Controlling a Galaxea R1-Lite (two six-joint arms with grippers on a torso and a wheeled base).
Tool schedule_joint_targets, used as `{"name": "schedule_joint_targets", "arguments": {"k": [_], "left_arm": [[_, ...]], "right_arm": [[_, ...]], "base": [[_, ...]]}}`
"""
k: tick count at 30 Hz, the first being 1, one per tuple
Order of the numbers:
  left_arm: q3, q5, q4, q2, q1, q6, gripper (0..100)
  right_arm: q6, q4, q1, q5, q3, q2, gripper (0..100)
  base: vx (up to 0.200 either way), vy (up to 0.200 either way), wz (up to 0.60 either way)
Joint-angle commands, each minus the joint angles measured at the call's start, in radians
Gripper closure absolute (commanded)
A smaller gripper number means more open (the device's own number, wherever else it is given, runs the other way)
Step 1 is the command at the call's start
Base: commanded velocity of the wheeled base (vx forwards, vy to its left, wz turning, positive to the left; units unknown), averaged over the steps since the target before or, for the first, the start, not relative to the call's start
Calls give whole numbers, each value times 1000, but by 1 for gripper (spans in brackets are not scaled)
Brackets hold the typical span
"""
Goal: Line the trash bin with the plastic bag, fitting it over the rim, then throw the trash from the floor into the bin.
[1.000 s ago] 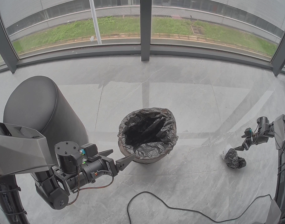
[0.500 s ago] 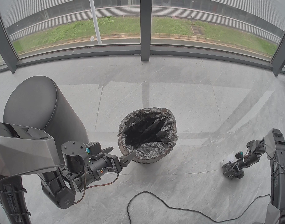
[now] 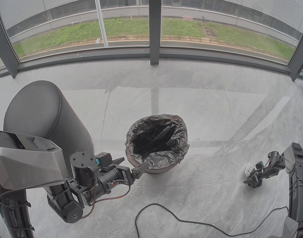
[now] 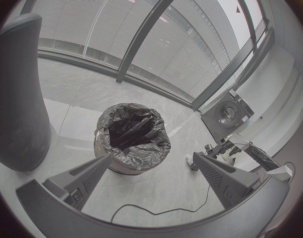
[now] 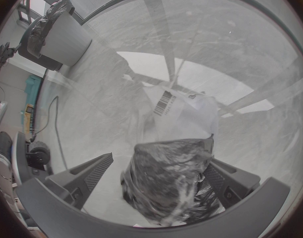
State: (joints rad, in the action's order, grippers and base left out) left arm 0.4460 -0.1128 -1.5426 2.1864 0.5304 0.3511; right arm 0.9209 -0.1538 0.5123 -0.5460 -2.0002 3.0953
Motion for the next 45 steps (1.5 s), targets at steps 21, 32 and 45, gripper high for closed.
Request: {"name": "schedule_joint_targets", "arguments": {"k": [21, 32, 45], "left_arm": [[3, 1, -1, -25, 56, -3, 0], [3, 1, -1, -50, 63, -9, 0], [-6, 45, -1, -146, 57, 3, 0]], "right_arm": [[-439, 198, 135, -132, 0, -195, 100], [-632, 185, 72, -163, 0, -514, 100], [-821, -9, -660, -152, 0, -777, 100]], "base": [[0, 0, 0], [0, 0, 0], [0, 0, 0]]}}
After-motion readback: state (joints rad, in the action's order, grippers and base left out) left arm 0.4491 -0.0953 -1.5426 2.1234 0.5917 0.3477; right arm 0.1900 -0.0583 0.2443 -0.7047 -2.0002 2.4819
